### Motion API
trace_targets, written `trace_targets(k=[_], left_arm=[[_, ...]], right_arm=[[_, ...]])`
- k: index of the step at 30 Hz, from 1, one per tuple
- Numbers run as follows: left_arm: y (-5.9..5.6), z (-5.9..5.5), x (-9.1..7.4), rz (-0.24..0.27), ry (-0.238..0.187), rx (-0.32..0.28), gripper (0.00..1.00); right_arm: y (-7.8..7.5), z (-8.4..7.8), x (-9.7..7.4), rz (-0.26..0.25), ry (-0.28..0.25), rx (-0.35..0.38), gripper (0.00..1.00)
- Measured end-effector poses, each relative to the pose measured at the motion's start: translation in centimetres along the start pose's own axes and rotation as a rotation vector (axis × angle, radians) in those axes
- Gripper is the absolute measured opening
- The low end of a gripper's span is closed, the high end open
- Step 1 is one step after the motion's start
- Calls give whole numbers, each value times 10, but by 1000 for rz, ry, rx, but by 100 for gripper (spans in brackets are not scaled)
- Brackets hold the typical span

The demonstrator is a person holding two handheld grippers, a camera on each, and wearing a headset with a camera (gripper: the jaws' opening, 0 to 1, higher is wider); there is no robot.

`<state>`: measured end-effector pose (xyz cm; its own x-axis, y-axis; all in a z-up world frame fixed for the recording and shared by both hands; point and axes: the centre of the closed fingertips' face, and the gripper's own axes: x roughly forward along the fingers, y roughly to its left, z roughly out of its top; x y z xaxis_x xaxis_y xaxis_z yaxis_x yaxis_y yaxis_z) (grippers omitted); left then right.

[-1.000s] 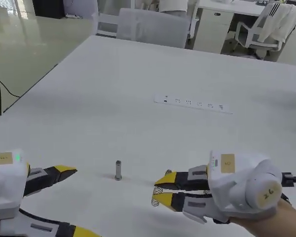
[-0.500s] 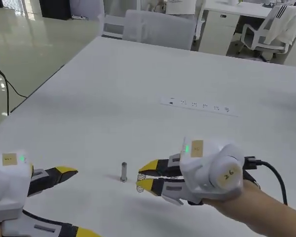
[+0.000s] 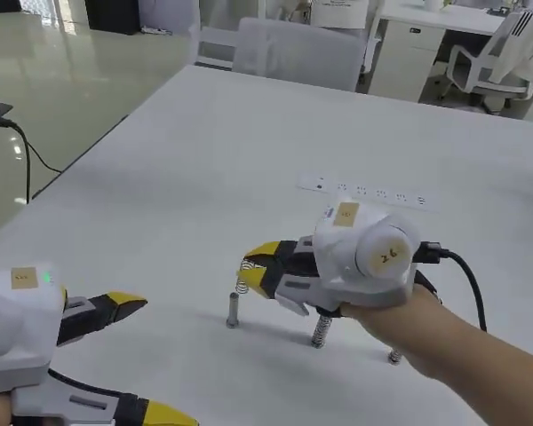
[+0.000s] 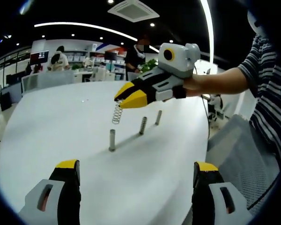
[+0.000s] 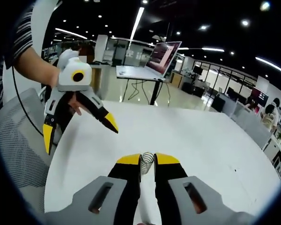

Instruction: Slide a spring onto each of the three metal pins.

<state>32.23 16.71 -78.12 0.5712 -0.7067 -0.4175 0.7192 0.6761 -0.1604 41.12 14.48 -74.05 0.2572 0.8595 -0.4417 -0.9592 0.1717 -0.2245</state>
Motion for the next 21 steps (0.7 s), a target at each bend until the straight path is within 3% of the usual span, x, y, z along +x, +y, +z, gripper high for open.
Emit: trace_targets(k=[12,17,21], left_arm=[[0,-5,-5,9,0,-12,97],[-1,-8,-5,9,8,-12,97],[0,-8,-6,13,8,-16,97]], right_arm=[[5,-12,14,15,35,8,7],[8,-26,22,26,65,5,8],[11,-39,29,31,91,47,8]])
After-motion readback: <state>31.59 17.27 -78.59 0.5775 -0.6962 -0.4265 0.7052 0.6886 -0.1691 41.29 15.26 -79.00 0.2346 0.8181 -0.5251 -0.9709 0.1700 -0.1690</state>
